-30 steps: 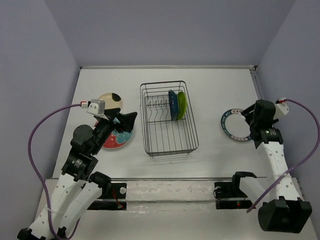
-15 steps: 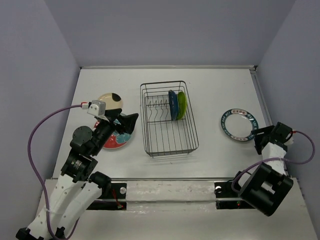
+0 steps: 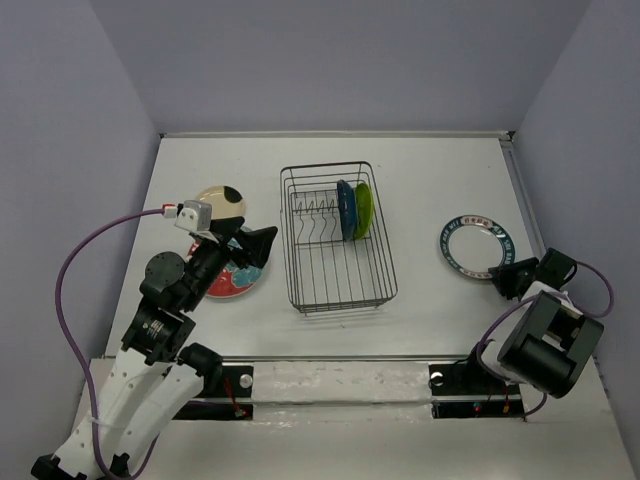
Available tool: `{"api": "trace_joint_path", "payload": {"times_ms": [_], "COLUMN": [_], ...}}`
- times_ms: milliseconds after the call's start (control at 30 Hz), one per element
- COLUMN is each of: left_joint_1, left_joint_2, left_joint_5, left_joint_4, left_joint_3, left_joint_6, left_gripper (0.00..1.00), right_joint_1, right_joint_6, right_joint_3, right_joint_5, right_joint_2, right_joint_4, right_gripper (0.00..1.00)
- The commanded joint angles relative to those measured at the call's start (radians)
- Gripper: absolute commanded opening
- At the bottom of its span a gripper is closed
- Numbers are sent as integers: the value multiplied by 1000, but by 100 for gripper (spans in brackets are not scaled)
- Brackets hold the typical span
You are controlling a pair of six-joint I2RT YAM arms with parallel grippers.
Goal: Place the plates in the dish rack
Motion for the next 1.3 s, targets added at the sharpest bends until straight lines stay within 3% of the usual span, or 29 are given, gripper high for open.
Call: {"api": "trace_joint_path", "payload": {"times_ms": [0,100,233,300,333,500,633,667,700,800,1033,1267], "left_joint_1": [-4,-4,-2,-4,-1,4,10,11,13,13,16,16], "left_joint_2": [4,6,12,15,16,19,18,18,18,21,2,-2], "left_joint_5": [3,1,3,6,9,6,-8,-11,-15,-26,-125,-208], "left_joint_4": [34,34,34,34,34,33,33,31,30,27,11,-1], "left_joint_3": [48,48,49,49,49,49,49,48,48,49,54,61], "left_joint_6": [7,10,10,10,9,10,13,15,15,16,9,-10], "left_gripper": [99,99,99,99,99,99,99,99,99,99,99,99], "right_joint_1": [-6,-6,57,129,222,535,857,1017,1090,1309,1529,1637], "right_joint_6": [28,31,13,-12,-39,-157,-242,-298,-328,-432,-501,-527], "right_joint_3": [-26,-33,-3,62,148,483,775,906,974,1268,1807,1981], "right_joint_5": [-33,-40,30,162,268,588,869,1023,1170,1312,1543,1560], "right_joint_2": [15,-47,-289,-389,-452,-430,-286,-200,-149,89,535,736], "right_joint_4": [105,131,49,-39,-115,-304,-438,-462,-503,-624,-916,-987], "right_gripper": [27,7,7,7,7,7,7,7,7,7,7,7]}}
